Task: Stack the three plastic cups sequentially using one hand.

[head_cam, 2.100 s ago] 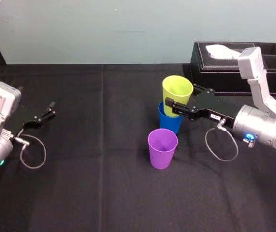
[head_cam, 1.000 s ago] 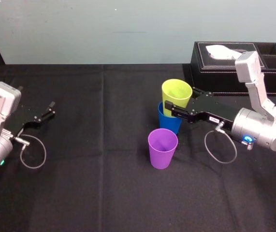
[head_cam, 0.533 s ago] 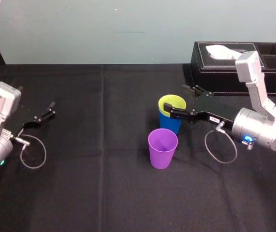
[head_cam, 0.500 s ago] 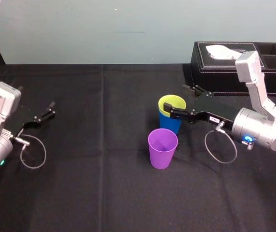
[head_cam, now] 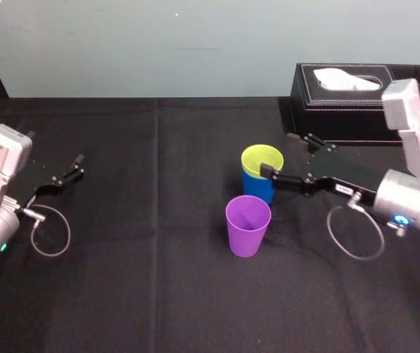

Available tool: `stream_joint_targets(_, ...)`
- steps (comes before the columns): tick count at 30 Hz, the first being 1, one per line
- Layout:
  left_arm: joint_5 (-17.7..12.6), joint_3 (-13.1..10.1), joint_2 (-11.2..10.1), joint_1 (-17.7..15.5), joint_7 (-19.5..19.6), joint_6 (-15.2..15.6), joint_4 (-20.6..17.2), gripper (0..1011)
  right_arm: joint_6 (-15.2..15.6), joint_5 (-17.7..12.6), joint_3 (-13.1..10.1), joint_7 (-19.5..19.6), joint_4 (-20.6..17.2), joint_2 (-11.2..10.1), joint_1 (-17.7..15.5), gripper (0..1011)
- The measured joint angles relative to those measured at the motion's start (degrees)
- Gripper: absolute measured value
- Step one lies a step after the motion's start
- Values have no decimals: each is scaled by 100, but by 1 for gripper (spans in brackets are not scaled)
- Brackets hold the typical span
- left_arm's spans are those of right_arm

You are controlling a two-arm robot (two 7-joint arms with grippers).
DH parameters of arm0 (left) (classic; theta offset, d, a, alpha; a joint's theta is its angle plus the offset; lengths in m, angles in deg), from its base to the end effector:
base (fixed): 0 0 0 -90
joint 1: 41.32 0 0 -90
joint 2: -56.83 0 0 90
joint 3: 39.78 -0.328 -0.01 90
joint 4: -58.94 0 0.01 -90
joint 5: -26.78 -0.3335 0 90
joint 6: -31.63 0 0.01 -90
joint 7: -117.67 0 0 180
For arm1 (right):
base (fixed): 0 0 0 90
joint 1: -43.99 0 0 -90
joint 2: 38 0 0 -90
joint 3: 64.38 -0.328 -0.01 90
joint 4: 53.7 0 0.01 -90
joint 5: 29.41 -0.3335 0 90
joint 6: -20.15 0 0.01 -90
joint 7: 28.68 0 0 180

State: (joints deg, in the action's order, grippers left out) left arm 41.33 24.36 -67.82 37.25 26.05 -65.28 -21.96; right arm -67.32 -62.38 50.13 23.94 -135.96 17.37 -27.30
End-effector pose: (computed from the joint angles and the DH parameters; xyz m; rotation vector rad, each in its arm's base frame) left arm 0.3876 0.0978 -0.3376 0.3045 -0.2851 1.2480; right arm 0.4286 -0.0992 -0.2759 -0.1284 0.0132 -0.6529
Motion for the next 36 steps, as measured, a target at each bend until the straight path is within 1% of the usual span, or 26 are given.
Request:
stream_joint_targets(2, 0, 0, 0, 0, 0, 0, 0, 1012, -5, -51, -36, -38, -109, -108, -104, 1002)
stream_joint_targets(3, 0, 0, 0, 0, 0, 0, 0, 1011, -26, -100, -75, -76, -214, -213, -216, 1003)
stream_joint_targets(6, 0, 0, 0, 0, 0, 0, 0, 1011, -89, -178, -140, -138, -357, -389, -428, 1003)
stream_joint_targets(7, 0, 0, 0, 0, 0, 0, 0, 1012, -142, -228, -180, -179, -440, -508, -586, 1003)
stream_joint_targets(8, 0, 0, 0, 0, 0, 0, 0, 1011, -177, -252, -198, -201, -475, -565, -668, 1003)
stream_joint_targets(9, 0, 0, 0, 0, 0, 0, 0, 1011, -250, -292, -234, -245, -542, -681, -843, 1003)
stream_joint_targets(12, 0, 0, 0, 0, 0, 0, 0, 1011, -368, -323, -276, -312, -616, -836, -1087, 1003)
stream_joint_targets(13, 0, 0, 0, 0, 0, 0, 0, 1011, -455, -326, -292, -351, -646, -924, -1238, 1003)
stream_joint_targets(17, 0, 0, 0, 0, 0, 0, 0, 1011, -650, -292, -314, -412, -669, -1056, -1513, 1003)
stream_joint_targets(21, 0, 0, 0, 0, 0, 0, 0, 1011, -872, -186, -316, -464, -668, -1075, -1677, 1003)
stream_joint_targets(22, 0, 0, 0, 0, 0, 0, 0, 1011, -1033, -31, -278, -478, -696, -1045, -1720, 1003)
stream_joint_targets(23, 0, 0, 0, 0, 0, 0, 0, 1012, -1029, -33, -278, -478, -695, -1046, -1720, 1003)
stream_joint_targets(25, 0, 0, 0, 0, 0, 0, 0, 1011, -1126, 120, -222, -450, -682, -950, -1693, 1003)
stream_joint_targets(26, 0, 0, 0, 0, 0, 0, 0, 1012, -1161, 190, -181, -424, -653, -876, -1654, 1003)
stream_joint_targets(27, 0, 0, 0, 0, 0, 0, 0, 1012, -1208, 298, -121, -387, -592, -759, -1583, 1003)
stream_joint_targets(30, 0, 0, 0, 0, 0, 0, 0, 1011, -1249, 447, -21, -333, -482, -556, -1462, 1003)
stream_joint_targets(36, 0, 0, 0, 0, 0, 0, 0, 1011, -1224, 492, 2, -282, -412, -370, -1358, 1003)
